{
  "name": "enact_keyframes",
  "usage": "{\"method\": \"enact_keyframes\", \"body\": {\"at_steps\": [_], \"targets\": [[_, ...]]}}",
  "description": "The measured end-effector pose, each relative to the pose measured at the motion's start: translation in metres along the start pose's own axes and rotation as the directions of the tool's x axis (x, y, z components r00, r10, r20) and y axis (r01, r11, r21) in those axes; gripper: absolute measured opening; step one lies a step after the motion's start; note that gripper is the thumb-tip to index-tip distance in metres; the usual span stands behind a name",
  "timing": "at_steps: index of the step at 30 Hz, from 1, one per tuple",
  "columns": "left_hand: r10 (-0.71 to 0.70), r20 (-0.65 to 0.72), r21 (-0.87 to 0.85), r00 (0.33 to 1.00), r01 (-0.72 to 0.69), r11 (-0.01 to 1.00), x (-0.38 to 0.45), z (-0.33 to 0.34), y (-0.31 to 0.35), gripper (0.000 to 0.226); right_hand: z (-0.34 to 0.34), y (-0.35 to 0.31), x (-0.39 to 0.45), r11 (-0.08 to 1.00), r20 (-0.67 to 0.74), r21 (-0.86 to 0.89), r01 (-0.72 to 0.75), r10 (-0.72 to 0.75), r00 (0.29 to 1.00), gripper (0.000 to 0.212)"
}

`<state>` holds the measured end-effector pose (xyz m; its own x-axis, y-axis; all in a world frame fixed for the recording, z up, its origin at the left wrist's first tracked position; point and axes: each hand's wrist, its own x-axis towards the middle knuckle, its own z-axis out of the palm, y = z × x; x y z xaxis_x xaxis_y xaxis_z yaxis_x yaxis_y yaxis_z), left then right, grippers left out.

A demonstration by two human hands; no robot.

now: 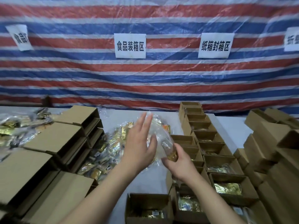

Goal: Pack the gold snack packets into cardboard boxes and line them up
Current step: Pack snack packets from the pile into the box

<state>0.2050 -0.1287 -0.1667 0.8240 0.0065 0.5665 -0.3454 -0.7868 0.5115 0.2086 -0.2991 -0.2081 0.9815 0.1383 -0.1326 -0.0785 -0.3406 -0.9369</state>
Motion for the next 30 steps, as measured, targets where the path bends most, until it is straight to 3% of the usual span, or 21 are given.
{"method": "enact_keyframes", "body": {"at_steps": [2, 3, 4, 6, 8, 11, 13, 15, 20, 23, 25, 28, 30], "targets": [[-0.028, 0.184, -0.067, 0.982, 0.041, 0.997, -0.008, 0.007, 0.006, 0.051, 0.000, -0.002, -0.008, 1.000, 0.039, -0.005, 0.023, -0.023, 0.999, 0.052], [-0.117, 0.282, -0.169, 0.952, 0.170, 0.971, -0.013, 0.010, 0.009, 0.047, 0.002, -0.002, -0.012, 0.999, 0.060, 0.019, 0.045, -0.047, 0.997, 0.052], [-0.224, 0.377, -0.316, 0.899, 0.352, 0.881, -0.018, 0.012, 0.013, 0.043, 0.004, -0.002, -0.015, 0.997, 0.065, 0.041, 0.070, -0.073, 0.995, 0.053], [-0.351, 0.535, -0.546, 0.769, 0.631, 0.550, -0.025, 0.014, 0.022, 0.046, 0.010, 0.000, -0.020, 0.992, 0.027, 0.071, 0.109, -0.111, 0.993, 0.069], [-0.351, 0.604, -0.612, 0.716, 0.698, 0.372, -0.031, 0.017, 0.030, 0.049, 0.015, 0.003, -0.022, 0.982, -0.011, 0.155, 0.105, -0.105, 0.994, 0.071], [-0.423, 0.593, -0.600, 0.685, 0.726, 0.336, -0.036, 0.022, 0.037, 0.035, 0.017, 0.008, -0.022, 0.971, -0.015, 0.224, 0.083, -0.081, 0.997, 0.049], [-0.445, 0.610, -0.597, 0.656, 0.750, 0.285, -0.037, 0.024, 0.034, 0.026, 0.014, 0.015, -0.019, 0.965, 0.005, 0.246, 0.089, -0.093, 0.996, 0.050], [-0.458, 0.598, -0.583, 0.658, 0.749, 0.315, -0.040, 0.025, 0.028, 0.018, 0.013, 0.019, -0.019, 0.957, 0.075, 0.281, 0.073, -0.098, 0.992, 0.056], [-0.561, 0.461, -0.403, 0.687, 0.726, 0.558, -0.056, 0.032, -0.002, 0.010, 0.014, 0.033, -0.020, 0.983, 0.264, 0.182, 0.024, -0.072, 0.962, 0.052], [-0.590, 0.490, -0.314, 0.642, 0.761, 0.568, -0.076, 0.039, -0.042, 0.007, 0.022, 0.046, -0.012, 1.000, 0.216, 0.027, 0.006, -0.012, 0.976, 0.047], [-0.628, 0.486, -0.135, 0.608, 0.762, 0.634, -0.098, 0.048, -0.074, 0.012, 0.027, 0.053, -0.005, 0.988, 0.174, -0.155, 0.015, 0.013, 0.985, 0.044], [-0.632, 0.547, 0.196, 0.549, 0.650, 0.734, -0.148, 0.065, -0.115, 0.043, 0.040, 0.072, 0.008, 0.788, 0.350, -0.602, 0.127, 0.118, 0.929, 0.059], [-0.610, 0.623, 0.220, 0.489, 0.639, 0.737, -0.179, 0.074, -0.130, 0.055, 0.055, 0.088, 0.016, 0.623, 0.483, -0.743, 0.245, 0.246, 0.841, 0.059]]}}
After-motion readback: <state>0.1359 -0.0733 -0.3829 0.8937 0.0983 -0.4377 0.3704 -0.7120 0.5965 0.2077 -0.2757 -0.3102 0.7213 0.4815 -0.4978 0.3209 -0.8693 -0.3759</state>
